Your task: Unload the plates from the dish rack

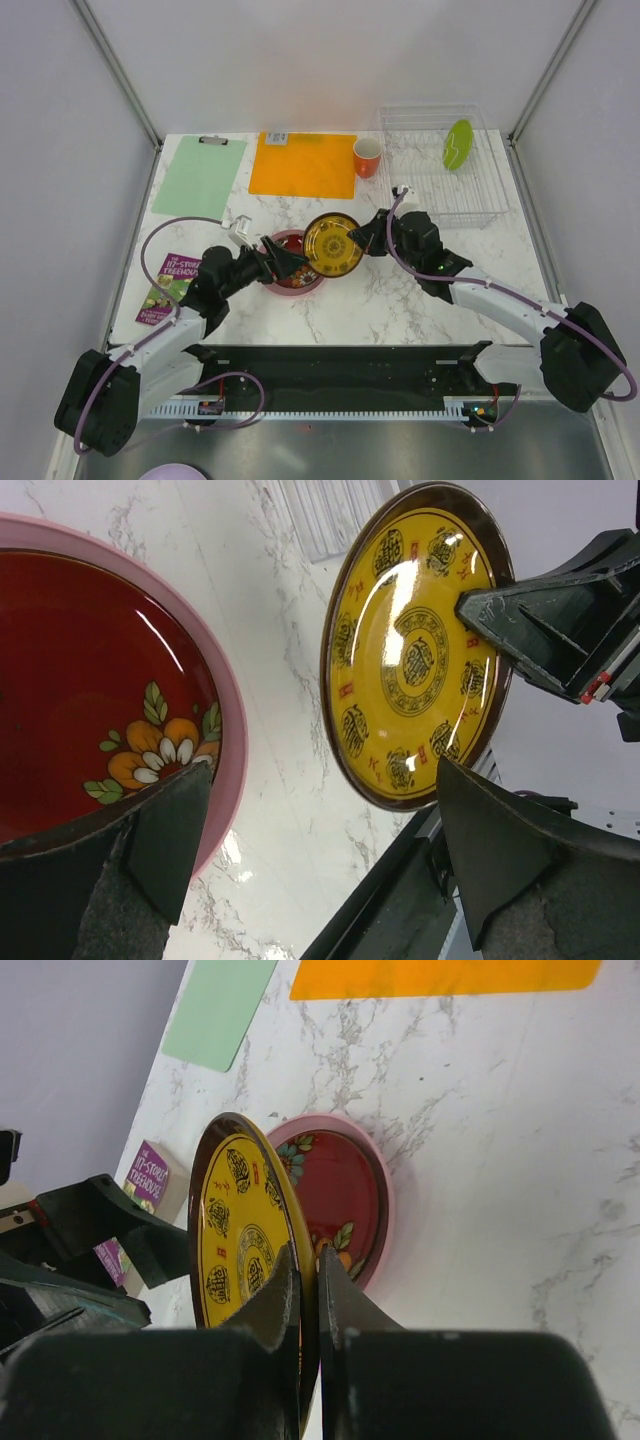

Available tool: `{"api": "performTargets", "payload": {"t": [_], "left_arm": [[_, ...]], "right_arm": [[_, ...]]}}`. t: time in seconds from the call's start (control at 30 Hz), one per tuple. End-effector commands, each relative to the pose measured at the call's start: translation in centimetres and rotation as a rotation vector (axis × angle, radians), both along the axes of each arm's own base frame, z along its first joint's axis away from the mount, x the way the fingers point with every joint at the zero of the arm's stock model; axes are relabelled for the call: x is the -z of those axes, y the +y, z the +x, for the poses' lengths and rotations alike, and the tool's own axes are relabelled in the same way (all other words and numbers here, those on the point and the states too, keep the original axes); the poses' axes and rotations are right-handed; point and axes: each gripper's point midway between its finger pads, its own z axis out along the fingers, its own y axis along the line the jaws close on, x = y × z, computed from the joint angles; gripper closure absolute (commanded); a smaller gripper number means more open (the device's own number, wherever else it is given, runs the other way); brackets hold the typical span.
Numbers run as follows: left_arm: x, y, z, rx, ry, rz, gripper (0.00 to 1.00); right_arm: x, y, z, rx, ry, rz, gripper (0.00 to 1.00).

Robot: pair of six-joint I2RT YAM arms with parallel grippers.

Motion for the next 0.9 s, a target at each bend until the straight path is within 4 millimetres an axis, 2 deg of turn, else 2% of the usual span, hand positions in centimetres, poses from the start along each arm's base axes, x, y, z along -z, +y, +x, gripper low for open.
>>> {"api": "performTargets", "payload": {"t": [0.0, 0.2, 0.23, 0.3, 0.33, 0.37, 0.43, 0.47, 0.5, 0.53, 0.6, 0.63, 0.7, 0.73, 0.87], "left_arm": [[-1.6, -0.9, 0.7, -0.013, -0.044, -0.052, 0.00], [-1.5, -1.7, 1.1, -0.004, -0.047, -0.067, 0.02], [-1.6, -1.6, 1.3, -0.011, -0.056, -0.065, 0.05], [-1.9, -1.6, 1.4, -0.015, -0.074, -0.058, 0.16], [-2.1, -1.6, 1.6, -0.016, -0.083, -0.047, 0.24], [-2.1, -1.6, 1.7, -0.018, -0.084, -0.040, 0.41], [-2.4, -1.3, 2.0, -0.036, -0.094, -0.022, 0.58], [-2.6, -1.1, 2.1, -0.043, -0.098, -0.019, 0.75], [-3.0, -0.9, 2.1, -0.055, -0.110, -0.018, 0.83], [-3.6, -0.9, 2.2, -0.055, -0.125, -0.016, 0.98], [-4.2, -0.9, 2.1, -0.049, -0.137, -0.010, 0.98], [-5.3, -0.9, 2.1, -0.047, -0.164, -0.018, 0.98], [-6.2, -0.6, 2.1, -0.064, -0.177, -0.025, 0.98], [-7.1, -0.4, 1.9, -0.072, -0.196, -0.038, 0.98], [-8.6, 0.4, 1.8, -0.111, -0.223, -0.041, 0.98]], "right_arm": [[-1.9, 2.7, -0.2, -0.046, -0.036, 0.106, 0.98], [-2.4, 4.9, -1.4, -0.119, -0.015, 0.192, 0.98], [-2.5, 5.1, -1.6, -0.127, -0.013, 0.207, 0.98], [-2.9, 5.3, -2.2, -0.151, -0.001, 0.239, 0.98], [-2.9, 5.3, -2.5, -0.156, 0.004, 0.248, 0.98], [-3.1, 5.4, -2.8, -0.170, 0.008, 0.255, 0.98], [-3.0, 5.3, -3.3, -0.181, 0.024, 0.258, 0.97], [-3.4, 5.2, -3.5, -0.182, 0.022, 0.262, 0.96], [-3.4, 5.1, -3.5, -0.180, 0.024, 0.262, 0.95], [-3.3, 5.0, -3.7, -0.181, 0.034, 0.255, 0.92], [-3.7, 4.8, -3.9, -0.179, 0.036, 0.253, 0.80], [-3.8, 4.7, -3.9, -0.179, 0.041, 0.244, 0.64], [-4.1, 4.4, -3.7, -0.160, 0.034, 0.229, 0.51], [-4.1, 3.9, -3.7, -0.146, 0.027, 0.192, 0.42], [-4.4, 1.3, -3.0, -0.052, -0.008, 0.069, 0.34]]}}
